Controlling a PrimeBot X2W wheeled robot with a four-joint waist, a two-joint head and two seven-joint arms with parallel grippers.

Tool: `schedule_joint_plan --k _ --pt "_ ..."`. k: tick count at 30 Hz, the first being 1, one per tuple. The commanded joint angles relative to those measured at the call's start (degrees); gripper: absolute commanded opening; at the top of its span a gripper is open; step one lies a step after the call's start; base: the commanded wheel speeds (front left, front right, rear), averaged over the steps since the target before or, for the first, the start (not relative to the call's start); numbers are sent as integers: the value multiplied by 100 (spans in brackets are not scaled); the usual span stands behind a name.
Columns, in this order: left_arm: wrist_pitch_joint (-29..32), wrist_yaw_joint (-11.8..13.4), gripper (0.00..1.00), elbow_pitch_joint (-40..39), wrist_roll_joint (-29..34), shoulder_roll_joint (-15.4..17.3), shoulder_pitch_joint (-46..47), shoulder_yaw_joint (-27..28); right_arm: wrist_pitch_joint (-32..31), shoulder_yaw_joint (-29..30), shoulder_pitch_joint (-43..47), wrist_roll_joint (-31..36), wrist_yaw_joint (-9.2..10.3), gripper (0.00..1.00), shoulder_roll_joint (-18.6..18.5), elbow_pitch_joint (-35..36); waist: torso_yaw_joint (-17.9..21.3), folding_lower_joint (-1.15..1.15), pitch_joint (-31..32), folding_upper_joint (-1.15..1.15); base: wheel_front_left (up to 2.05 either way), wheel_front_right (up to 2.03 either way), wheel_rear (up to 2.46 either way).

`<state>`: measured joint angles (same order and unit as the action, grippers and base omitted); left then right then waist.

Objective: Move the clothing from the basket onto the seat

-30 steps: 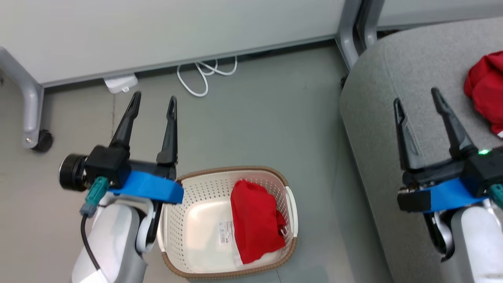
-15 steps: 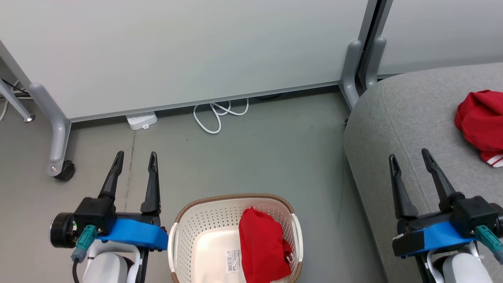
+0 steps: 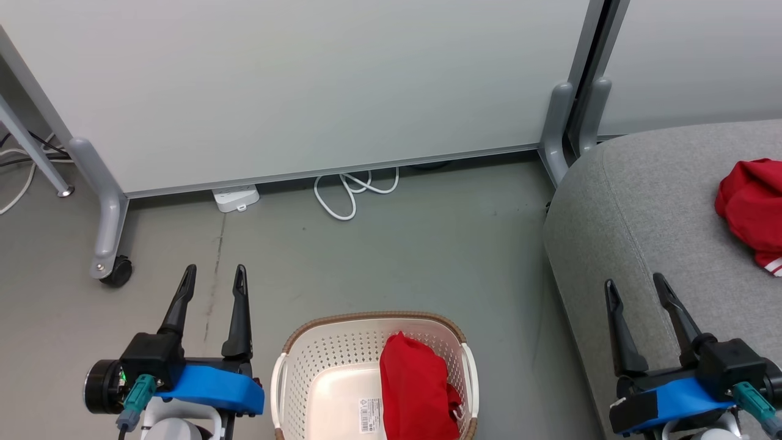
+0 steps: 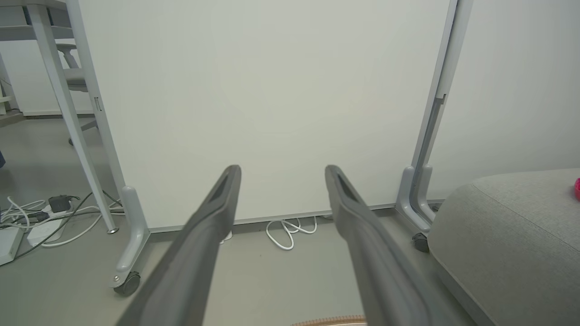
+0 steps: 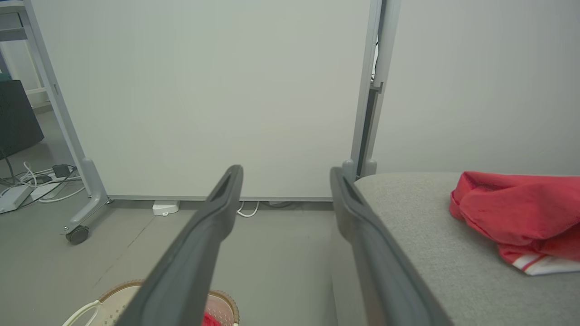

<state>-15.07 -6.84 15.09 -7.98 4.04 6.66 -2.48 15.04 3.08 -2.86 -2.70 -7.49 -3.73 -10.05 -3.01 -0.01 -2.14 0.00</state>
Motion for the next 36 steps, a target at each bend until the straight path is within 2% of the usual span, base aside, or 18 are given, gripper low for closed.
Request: schedule_joint_plan --k 1,23,36 --pt "-15 -25 100 23 37 -8 -58 27 22 15 86 -18 -1 100 21 -2 -6 1 8 0 0 0 0" --pt "-16 -79 100 114 113 -97 -95 88 22 -13 74 24 -1 100 60 -124 23 1 67 0 0 0 0" --pt "-15 -68 100 771 -103 35 684 -998 22 -125 -307 48 -1 100 60 -48 315 1 -516 0 0 0 0"
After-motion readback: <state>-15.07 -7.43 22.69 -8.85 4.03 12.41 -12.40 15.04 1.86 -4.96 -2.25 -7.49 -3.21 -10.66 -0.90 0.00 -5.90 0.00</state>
